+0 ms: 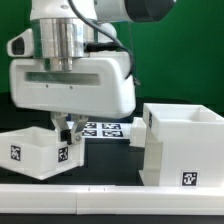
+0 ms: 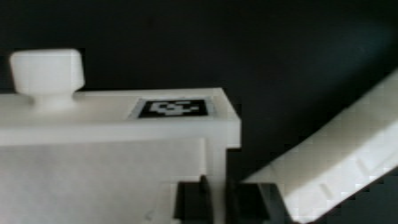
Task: Assemble drawer
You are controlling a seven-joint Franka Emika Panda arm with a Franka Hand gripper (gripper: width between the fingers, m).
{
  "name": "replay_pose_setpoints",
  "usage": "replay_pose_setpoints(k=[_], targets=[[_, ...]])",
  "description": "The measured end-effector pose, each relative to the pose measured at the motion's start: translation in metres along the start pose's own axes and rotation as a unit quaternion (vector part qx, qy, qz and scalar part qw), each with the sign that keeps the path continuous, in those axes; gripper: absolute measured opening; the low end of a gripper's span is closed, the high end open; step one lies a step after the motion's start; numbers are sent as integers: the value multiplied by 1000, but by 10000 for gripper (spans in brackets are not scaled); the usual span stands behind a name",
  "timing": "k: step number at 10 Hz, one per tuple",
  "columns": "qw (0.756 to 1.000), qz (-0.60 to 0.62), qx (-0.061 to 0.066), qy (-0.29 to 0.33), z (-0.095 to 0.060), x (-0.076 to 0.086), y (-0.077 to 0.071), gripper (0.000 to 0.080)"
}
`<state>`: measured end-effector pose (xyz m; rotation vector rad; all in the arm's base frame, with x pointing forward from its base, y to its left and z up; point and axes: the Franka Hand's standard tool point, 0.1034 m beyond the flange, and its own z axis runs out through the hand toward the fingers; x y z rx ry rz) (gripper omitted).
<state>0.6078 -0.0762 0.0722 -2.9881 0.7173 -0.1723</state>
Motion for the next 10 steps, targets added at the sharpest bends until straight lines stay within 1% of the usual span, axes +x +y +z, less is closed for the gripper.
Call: replay_pose_setpoints(k=[1, 2, 3, 4, 6, 7, 8, 9, 10], targets=[[997, -82, 1, -3, -2, -10, -6, 32], [987, -158, 0, -6, -5, -15, -9, 32], [985, -173, -4, 13, -9, -14, -3, 32], [981, -194, -10, 11, -7, -15, 1, 32], [963, -268, -17, 8, -7, -14, 4, 32], [943, -330, -23, 11, -7, -14, 7, 32], [904, -426, -30, 21, -10, -19, 11, 32], [858, -512, -33, 13, -13, -27, 17, 32], [811, -584, -38, 4, -19, -29, 23, 32]])
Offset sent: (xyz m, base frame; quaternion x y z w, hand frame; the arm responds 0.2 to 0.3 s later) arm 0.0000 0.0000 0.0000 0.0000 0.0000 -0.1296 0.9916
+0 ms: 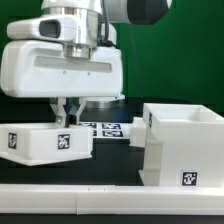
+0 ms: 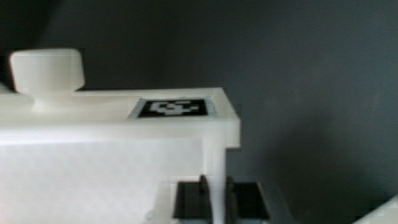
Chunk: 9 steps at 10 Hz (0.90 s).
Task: Assemble drawer
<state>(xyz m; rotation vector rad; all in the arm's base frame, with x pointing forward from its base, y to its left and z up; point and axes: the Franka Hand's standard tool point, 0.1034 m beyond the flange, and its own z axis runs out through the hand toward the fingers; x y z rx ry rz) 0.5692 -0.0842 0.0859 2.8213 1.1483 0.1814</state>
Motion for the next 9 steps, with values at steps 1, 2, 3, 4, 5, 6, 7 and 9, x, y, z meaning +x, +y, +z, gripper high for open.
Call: replay_pose_setpoints(k=[1, 2, 3, 4, 5, 6, 7, 9], targets=[[999, -37, 6, -7, -2, -7, 3, 32], [998, -65, 3, -13, -1, -10, 5, 32], [994, -103, 1, -19, -1, -12, 6, 32], [991, -129, 0, -24, -1, -14, 8, 32], [981, -193, -2, -33, 0, -14, 7, 32], [960, -276, -1, -48, 3, -9, -2, 32], [936, -347, 3, -64, 7, -3, -16, 32], [892, -444, 15, -85, 16, -4, -38, 32]])
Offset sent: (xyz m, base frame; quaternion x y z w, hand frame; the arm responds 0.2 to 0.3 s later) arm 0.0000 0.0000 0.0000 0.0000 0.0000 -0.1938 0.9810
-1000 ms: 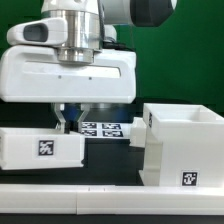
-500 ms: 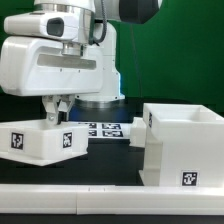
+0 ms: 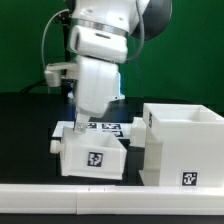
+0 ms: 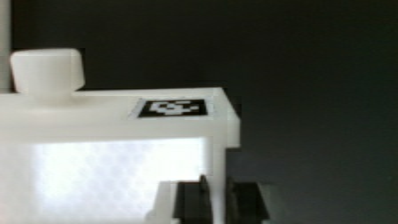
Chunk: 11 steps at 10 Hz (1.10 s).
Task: Assemble drawer
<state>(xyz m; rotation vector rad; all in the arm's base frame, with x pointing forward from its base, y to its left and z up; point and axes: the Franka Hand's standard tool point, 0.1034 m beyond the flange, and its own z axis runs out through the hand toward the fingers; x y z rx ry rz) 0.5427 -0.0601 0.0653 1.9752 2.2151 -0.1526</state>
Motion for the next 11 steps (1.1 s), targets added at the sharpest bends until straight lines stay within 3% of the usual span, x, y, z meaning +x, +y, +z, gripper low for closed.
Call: replay_pose_setpoints(k=[4, 6, 8, 9, 11], targets=[[999, -52, 4, -8, 3, -6, -2, 32], [999, -14, 30, -5, 5, 9, -5, 32], [998, 33, 52, -10, 1, 30, 3, 32], [998, 33, 50, -7, -1, 39, 5, 32], [999, 34, 39, -5, -1, 35, 10, 32]])
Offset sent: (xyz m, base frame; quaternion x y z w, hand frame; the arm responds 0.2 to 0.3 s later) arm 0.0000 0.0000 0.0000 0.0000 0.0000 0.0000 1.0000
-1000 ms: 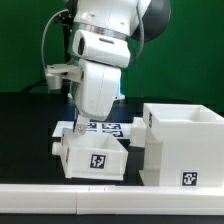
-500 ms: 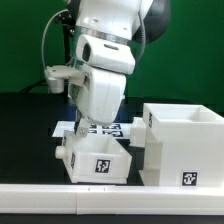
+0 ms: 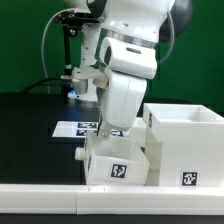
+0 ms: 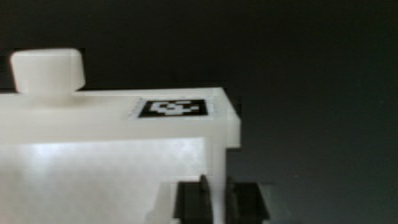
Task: Assemble drawer
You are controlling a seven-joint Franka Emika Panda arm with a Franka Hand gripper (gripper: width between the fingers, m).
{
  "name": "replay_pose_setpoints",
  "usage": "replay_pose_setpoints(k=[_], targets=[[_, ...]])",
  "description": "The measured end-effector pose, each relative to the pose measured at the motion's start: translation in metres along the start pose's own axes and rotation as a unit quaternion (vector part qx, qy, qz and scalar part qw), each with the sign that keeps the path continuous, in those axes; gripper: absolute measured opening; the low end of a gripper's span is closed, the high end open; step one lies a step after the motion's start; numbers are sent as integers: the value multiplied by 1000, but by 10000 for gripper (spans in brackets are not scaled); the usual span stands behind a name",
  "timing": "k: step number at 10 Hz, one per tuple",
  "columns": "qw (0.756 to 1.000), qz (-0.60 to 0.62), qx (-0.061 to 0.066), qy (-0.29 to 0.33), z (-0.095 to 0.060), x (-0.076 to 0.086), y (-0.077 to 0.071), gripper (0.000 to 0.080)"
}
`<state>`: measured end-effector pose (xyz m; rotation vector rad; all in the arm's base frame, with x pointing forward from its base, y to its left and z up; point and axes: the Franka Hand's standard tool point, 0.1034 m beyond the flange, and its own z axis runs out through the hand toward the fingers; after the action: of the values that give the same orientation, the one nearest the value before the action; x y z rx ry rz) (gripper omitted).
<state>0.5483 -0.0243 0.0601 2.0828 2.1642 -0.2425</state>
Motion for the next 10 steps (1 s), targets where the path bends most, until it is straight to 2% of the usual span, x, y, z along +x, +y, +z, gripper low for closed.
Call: replay_pose_setpoints(k=[4, 7, 10], targets=[[1000, 7, -5, -1, -2, 4, 10, 32], [1000, 11, -6, 2, -3, 15, 11, 32], [1000, 12, -6, 4, -2, 19, 11, 32]])
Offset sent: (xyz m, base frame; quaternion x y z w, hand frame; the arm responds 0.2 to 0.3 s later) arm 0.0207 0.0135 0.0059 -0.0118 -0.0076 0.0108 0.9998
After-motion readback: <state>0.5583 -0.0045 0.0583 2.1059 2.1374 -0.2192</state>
